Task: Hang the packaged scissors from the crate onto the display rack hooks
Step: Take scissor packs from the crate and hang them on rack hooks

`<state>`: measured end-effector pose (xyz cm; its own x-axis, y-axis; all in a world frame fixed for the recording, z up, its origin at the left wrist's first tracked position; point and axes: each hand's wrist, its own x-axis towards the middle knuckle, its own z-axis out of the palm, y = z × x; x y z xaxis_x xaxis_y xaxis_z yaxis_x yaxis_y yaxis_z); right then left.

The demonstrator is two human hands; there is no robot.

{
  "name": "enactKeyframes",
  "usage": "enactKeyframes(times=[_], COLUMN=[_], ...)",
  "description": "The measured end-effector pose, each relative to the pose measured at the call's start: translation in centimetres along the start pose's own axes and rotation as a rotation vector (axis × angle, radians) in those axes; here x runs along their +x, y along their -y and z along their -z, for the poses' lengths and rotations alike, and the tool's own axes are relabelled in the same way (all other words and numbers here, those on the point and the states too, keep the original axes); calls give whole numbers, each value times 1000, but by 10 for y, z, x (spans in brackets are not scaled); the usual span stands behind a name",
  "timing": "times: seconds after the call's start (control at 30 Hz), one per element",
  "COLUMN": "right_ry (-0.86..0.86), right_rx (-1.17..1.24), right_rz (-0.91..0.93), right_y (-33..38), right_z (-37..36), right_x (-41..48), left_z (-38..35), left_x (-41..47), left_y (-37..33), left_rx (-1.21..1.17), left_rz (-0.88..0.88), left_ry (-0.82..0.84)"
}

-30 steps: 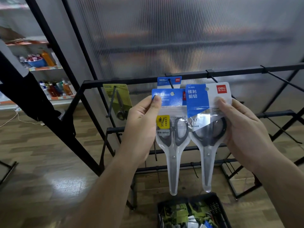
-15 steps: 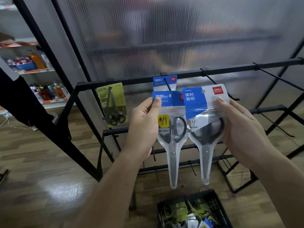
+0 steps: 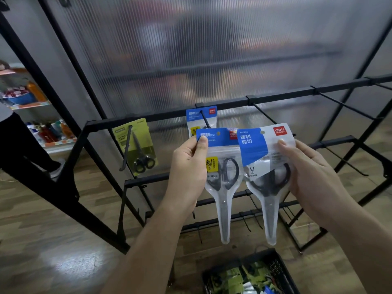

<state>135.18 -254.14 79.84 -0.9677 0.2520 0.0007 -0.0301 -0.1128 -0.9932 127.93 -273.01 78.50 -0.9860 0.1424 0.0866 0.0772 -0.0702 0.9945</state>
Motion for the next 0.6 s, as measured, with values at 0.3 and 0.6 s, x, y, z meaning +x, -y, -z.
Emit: enactKeyframes(times=[0.3,0.6], right_ry=[-38,-28], right_rx=[-6,-21], right_rz=[-8,-19], right_y=[-5,-8], right_z=[18,27], right_x=[-2,-1], left_z=[-2,-6], left_x=[-18,-10], left_y=[15,32], left_rx=[115,90], left_rz=[-126,-10], left_ry=[-4,-80])
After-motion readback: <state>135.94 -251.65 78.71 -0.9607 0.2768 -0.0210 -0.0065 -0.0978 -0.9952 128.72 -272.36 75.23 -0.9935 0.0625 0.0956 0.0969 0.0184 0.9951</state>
